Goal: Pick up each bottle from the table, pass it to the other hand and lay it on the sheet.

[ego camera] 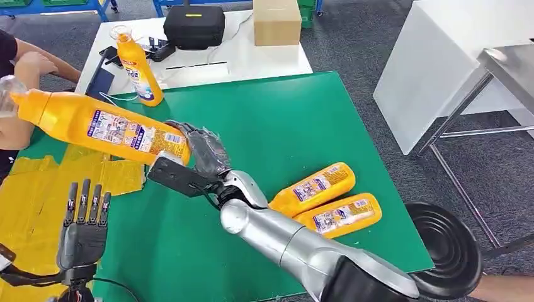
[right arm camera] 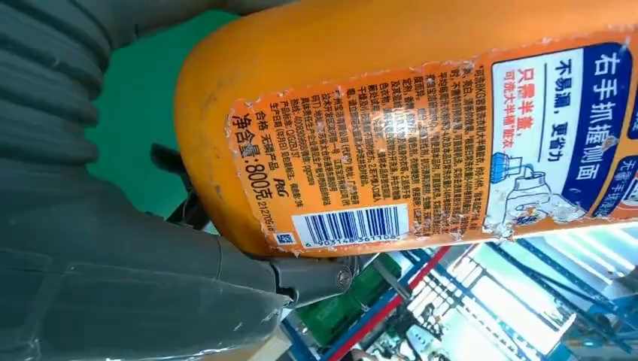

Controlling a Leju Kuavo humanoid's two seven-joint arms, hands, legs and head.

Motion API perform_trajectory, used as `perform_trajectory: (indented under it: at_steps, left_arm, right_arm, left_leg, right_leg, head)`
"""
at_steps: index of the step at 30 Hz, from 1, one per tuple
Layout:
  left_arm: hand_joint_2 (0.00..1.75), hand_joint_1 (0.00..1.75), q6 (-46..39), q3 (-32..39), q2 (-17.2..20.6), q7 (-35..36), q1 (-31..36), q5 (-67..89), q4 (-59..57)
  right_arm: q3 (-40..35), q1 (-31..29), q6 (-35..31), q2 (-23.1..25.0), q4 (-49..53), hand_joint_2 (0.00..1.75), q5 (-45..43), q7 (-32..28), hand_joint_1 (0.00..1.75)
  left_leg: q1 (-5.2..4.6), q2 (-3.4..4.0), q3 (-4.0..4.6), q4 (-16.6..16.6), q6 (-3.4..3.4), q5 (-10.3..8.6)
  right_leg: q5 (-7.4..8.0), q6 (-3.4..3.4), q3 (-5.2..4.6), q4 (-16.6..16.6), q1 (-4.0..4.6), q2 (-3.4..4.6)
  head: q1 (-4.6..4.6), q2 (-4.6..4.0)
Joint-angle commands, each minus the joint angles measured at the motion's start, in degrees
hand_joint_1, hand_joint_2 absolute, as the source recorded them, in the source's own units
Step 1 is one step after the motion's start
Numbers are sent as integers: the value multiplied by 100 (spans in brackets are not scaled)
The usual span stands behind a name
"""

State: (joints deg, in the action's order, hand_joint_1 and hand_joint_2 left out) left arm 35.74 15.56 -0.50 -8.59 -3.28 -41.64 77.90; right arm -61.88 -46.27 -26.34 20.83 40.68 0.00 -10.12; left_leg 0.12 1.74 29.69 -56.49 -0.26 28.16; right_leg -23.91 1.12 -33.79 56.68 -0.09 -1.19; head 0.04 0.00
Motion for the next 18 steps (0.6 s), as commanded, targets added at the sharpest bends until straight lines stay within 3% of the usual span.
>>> perform_trajectory:
  at_steps: [1, 9, 18]
  left_arm:
    - [175, 0, -31, -192, 47, 36, -42, -17, 87]
    - [175, 0, 51, -239, 47, -11, -45, -27, 121]
    - [175, 0, -503, -879, -69, -885, -245, 1158, 1220]
  right_arm:
    - [-216, -167, 31, -83, 93, 175, -35, 6, 175]
    - [-243, -160, 147, -83, 81, 175, -74, 29, 175]
    - [-865, 374, 382, -83, 127, 175, -151, 58, 175]
  left_leg:
    - [17, -30, -20, 0, -4, 7]
    - [4, -13, -4, 0, 0, 1]
    - [11, -28, -10, 0, 0, 4]
  right_leg:
    - [-5, -1, 28, -9, 14, 8]
    - [-2, 2, 7, -1, 2, 1]
    - [-5, 2, 19, -8, 9, -5]
  head:
    - [0, 0]
    - [2, 0]
    - [0, 0]
